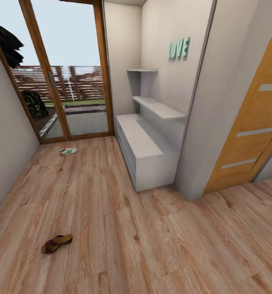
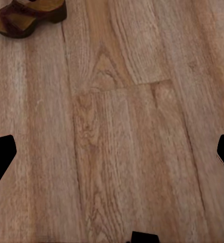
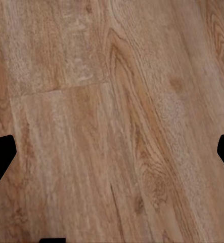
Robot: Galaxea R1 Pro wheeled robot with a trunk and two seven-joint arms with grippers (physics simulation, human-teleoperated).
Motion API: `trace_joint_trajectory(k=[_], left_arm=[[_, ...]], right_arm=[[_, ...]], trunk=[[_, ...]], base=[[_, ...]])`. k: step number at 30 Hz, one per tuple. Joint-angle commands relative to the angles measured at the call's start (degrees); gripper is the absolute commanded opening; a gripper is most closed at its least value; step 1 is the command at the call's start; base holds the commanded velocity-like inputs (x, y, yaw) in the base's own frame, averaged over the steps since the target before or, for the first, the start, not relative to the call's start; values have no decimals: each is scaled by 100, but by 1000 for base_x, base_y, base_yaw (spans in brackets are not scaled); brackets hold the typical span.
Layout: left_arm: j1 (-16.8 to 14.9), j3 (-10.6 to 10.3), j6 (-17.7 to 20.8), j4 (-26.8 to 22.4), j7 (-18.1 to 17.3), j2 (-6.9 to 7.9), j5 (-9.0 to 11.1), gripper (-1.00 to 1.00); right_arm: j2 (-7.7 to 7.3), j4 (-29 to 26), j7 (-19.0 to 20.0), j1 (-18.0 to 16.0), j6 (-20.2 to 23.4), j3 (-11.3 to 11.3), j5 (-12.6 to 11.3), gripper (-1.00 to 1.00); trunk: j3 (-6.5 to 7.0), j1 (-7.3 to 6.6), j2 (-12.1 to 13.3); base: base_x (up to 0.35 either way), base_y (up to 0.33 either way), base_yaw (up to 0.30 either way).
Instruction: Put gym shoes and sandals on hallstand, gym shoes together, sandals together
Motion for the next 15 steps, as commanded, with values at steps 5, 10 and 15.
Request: trace_joint_trajectory(k=[5, 10, 15], left_arm=[[-3, -3, -17, 4, -9, 0, 38, 100], [-3, -3, -17, 4, -9, 0, 38, 100], [-3, -3, -17, 4, -9, 0, 38, 100]], right_arm=[[-1, 3, -33, -3, -12, 8, 27, 100], [-1, 3, -33, -3, -12, 8, 26, 100], [-1, 3, -33, -3, -12, 8, 27, 100]], trunk=[[-5, 3, -2], [-5, 3, -2], [-5, 3, -2]], base=[[339, 0, 0], [339, 0, 33], [339, 0, 119]])
